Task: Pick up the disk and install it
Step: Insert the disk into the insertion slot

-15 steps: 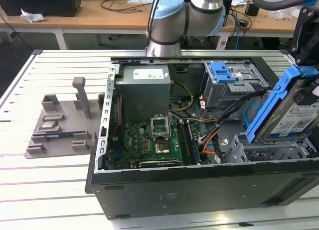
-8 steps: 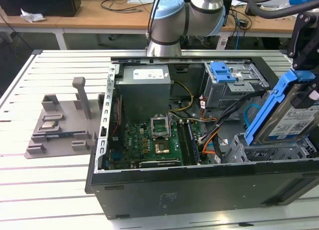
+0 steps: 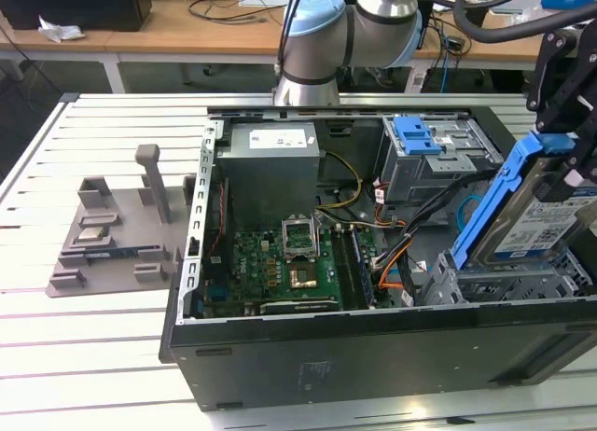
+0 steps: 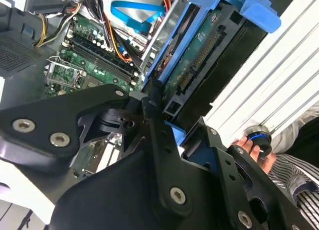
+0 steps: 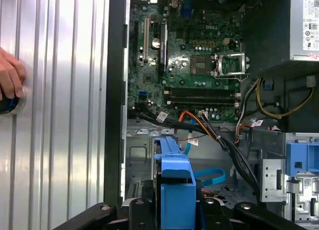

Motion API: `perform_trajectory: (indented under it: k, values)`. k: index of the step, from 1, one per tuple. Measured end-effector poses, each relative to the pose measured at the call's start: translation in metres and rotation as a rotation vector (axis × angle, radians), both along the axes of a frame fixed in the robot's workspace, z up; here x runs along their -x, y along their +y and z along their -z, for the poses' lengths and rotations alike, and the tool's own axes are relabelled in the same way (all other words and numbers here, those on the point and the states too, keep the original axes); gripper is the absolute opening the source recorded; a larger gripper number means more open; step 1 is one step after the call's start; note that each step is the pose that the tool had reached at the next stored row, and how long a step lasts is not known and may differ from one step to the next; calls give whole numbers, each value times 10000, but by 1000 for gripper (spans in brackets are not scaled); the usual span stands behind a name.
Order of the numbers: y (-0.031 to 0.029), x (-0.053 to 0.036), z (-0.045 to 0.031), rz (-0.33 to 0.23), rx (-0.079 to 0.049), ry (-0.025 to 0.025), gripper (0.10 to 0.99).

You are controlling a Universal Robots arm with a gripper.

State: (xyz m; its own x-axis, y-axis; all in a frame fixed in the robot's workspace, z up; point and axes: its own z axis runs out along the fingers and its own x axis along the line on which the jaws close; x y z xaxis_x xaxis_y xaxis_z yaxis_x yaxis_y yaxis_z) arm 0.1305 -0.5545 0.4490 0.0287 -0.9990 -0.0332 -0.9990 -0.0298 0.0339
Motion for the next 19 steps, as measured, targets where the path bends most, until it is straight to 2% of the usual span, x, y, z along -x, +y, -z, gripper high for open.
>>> perform_trajectory:
  k: [2, 4, 11, 16, 19]
  values:
    - [8, 0, 22, 0, -1, 0, 373]
    - [8, -2, 108, 4, 15, 0, 373]
    - [8, -2, 311, 4, 15, 4, 373]
    - [8, -2, 421, 4, 15, 6, 373]
    - [8, -2, 514, 4, 16, 5, 373]
